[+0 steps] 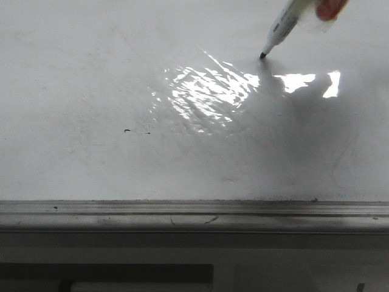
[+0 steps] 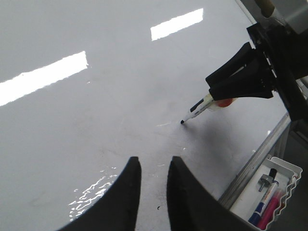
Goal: Write number 9 on whiteboard
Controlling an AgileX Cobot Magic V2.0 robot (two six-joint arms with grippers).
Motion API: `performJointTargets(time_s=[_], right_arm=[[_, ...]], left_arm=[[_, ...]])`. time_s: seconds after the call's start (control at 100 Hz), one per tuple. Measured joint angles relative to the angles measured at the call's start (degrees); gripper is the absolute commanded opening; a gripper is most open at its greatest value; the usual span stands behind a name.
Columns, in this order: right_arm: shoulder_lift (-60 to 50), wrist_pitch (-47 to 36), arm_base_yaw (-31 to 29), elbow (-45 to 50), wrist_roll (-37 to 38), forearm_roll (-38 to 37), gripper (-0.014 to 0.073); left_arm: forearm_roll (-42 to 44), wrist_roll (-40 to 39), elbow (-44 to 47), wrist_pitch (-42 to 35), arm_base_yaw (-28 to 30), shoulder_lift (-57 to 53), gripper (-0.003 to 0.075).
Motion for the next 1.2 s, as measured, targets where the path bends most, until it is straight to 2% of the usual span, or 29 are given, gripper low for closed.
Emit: performJointTargets(time_s=[0.18,0.3,0.58,0.76,1.2], right_arm=[[2.00,-3.03,0.11,0.00,1.54,0.72,-0.0069],[2.87,-4.06,0.24,0.00,1.63,4.03,-0.0069],[2.23,1.80,0.48,-0.34,-1.62,10.70,-0.0069],[1.22,4.01,0.01,-1.25,-1.85,10.57,-0.0069],[2.15,2.49,-3.00,-3.92,-2.10,8.19,-0.0069]], left_arm=[[0.00,0.00,0.00,0.00,0.00,0.00,0.0116],[0.00,0.00,0.00,0.00,0.00,0.00,0.0116],[0.00,0.00,0.00,1.02,0.00,0.00,0.0116],[0.00,0.00,0.00,1.24,0.00,0.00,0.0116],[0.00,0.00,0.00,1.24,0.00,-0.08,0.0116]])
